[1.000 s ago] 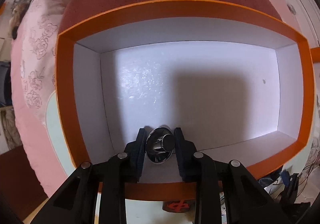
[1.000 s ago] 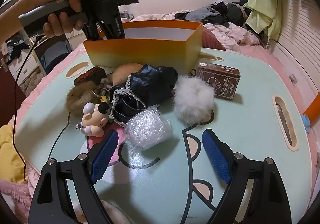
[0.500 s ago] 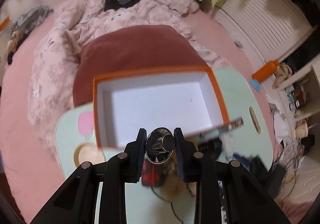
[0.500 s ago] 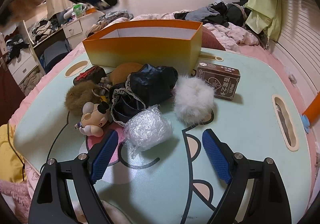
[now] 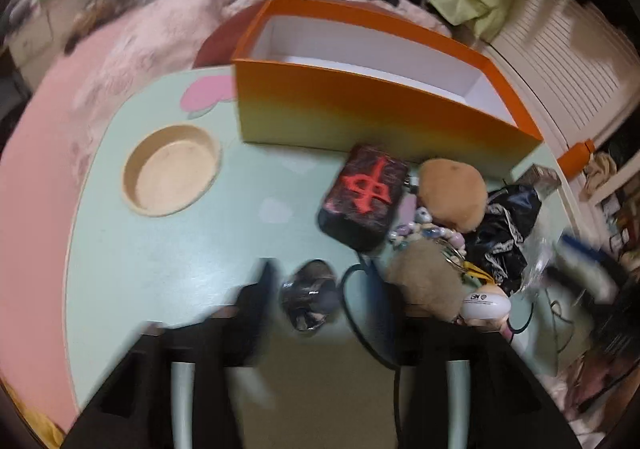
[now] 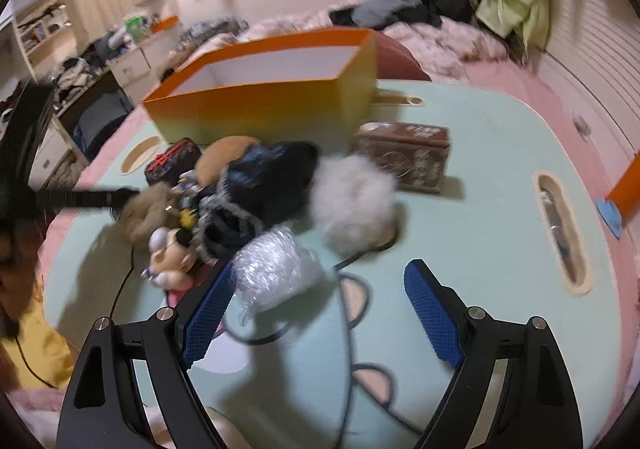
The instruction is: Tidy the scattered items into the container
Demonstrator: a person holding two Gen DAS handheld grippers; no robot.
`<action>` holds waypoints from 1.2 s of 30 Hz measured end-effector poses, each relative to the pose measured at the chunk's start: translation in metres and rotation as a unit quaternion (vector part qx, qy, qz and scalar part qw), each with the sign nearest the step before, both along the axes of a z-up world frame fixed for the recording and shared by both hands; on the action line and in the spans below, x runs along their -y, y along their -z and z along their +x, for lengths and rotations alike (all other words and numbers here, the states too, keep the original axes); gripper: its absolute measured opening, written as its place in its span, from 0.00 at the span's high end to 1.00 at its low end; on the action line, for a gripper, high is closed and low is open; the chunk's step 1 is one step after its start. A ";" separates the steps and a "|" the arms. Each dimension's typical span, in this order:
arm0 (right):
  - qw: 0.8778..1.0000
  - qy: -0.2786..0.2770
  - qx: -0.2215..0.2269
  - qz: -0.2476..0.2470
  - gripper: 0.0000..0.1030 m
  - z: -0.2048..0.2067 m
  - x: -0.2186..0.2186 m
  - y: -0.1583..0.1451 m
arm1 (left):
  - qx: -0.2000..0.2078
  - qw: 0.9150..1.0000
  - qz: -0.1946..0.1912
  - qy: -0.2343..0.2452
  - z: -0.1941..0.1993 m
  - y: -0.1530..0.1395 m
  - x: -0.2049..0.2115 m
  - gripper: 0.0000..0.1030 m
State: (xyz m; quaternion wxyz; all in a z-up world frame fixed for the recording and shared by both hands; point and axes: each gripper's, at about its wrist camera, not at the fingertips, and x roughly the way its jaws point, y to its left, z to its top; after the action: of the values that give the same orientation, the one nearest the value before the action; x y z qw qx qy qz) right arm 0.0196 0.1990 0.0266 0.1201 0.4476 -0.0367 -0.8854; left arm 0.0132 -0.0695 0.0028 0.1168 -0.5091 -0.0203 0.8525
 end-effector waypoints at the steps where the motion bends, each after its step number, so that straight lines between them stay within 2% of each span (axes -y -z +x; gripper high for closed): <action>1: 1.000 0.000 0.001 0.002 0.17 -0.005 -0.004 -0.006 | -0.007 1.000 0.003 0.005 0.001 0.000 -0.003 0.27; 4: 1.000 0.004 -0.017 0.007 0.17 -0.027 -0.015 -0.037 | -0.028 0.999 0.024 0.027 0.002 -0.003 -0.006 0.27; 6: 0.999 0.010 -0.024 0.037 0.17 -0.047 -0.014 -0.054 | -0.045 0.998 0.026 0.038 0.000 -0.011 -0.007 0.27; 9: 0.997 0.023 -0.022 0.068 0.17 -0.074 -0.008 -0.060 | -0.074 0.996 0.035 0.038 -0.011 -0.030 0.005 0.23; 12: 0.996 0.021 -0.005 0.083 0.17 -0.096 0.000 -0.053 | -0.093 0.995 0.046 0.002 -0.033 -0.045 0.023 0.18; 15: 0.997 0.010 -0.002 0.082 0.16 -0.110 0.002 -0.050 | -0.083 0.994 0.062 -0.019 -0.056 -0.041 0.031 0.18; 19: 0.995 0.011 -0.001 0.102 0.17 -0.128 0.003 -0.046 | -0.046 0.996 0.079 -0.011 -0.081 -0.023 0.026 0.18; 24: 0.995 0.001 0.019 0.101 0.17 -0.152 0.008 -0.027 | -0.041 0.997 0.064 0.001 -0.081 -0.018 0.011 0.18; 29: 0.993 0.012 0.058 0.101 0.18 -0.181 0.008 -0.019 | -0.043 0.997 0.065 -0.012 -0.077 -0.020 0.019 0.18; 30: 0.993 0.017 0.054 0.106 0.23 -0.187 0.008 -0.021 | -0.048 0.996 0.068 -0.015 -0.076 -0.024 0.022 0.18; 32: 0.993 0.030 0.037 0.108 0.26 -0.195 0.005 -0.033 | -0.070 0.994 0.079 -0.020 -0.066 -0.036 0.029 0.18; 36: 0.998 0.033 -0.045 0.027 0.26 -0.169 -0.006 -0.079 | -0.119 0.989 0.087 -0.024 -0.037 -0.060 0.039 0.18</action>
State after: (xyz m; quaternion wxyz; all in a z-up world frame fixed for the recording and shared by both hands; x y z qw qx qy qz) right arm -0.1495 0.2046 0.1054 0.0803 0.4094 -0.0223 -0.9085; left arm -0.0242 -0.1088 0.0627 0.1413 -0.3910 -0.0923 0.9048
